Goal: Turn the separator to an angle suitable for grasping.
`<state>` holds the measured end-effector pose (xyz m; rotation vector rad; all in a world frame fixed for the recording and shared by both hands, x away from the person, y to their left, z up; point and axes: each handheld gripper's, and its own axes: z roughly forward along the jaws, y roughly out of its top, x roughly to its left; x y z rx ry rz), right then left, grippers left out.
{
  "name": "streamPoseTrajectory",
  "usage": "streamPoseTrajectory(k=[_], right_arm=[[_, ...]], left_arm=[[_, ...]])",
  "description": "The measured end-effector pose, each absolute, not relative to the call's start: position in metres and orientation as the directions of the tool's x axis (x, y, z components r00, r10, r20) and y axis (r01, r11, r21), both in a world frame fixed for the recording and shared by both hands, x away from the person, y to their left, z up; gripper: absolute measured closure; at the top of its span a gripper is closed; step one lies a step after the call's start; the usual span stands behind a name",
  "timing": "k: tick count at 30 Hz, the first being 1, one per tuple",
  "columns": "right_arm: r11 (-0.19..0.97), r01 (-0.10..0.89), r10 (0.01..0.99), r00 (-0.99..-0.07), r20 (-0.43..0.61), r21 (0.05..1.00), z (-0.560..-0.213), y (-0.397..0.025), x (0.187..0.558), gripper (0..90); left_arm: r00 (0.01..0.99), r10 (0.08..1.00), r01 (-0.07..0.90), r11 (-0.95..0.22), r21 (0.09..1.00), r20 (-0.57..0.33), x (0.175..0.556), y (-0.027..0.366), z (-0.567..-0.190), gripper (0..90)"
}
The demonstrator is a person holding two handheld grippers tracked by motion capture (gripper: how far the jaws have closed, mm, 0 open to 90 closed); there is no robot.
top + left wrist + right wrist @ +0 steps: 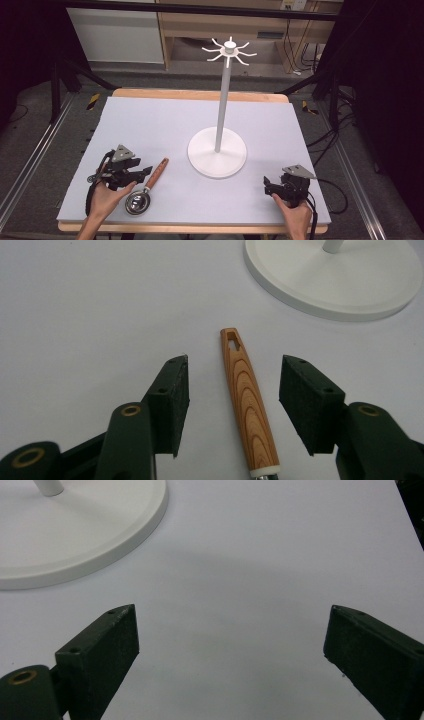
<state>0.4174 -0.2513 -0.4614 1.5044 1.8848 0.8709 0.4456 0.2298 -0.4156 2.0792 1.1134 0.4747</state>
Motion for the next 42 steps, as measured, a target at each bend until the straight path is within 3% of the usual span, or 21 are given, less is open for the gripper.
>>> streamPoseTrajectory(k=[42], right_arm=[[0.179, 0.62, 0.972, -0.229, -0.042, 0.764, -0.461, -0.249, 0.418, 9.7]], left_arm=[[0.585, 0.811, 0.669, -0.499, 0.551, 0.024, 0.463, 0.202, -0.461, 51.5]])
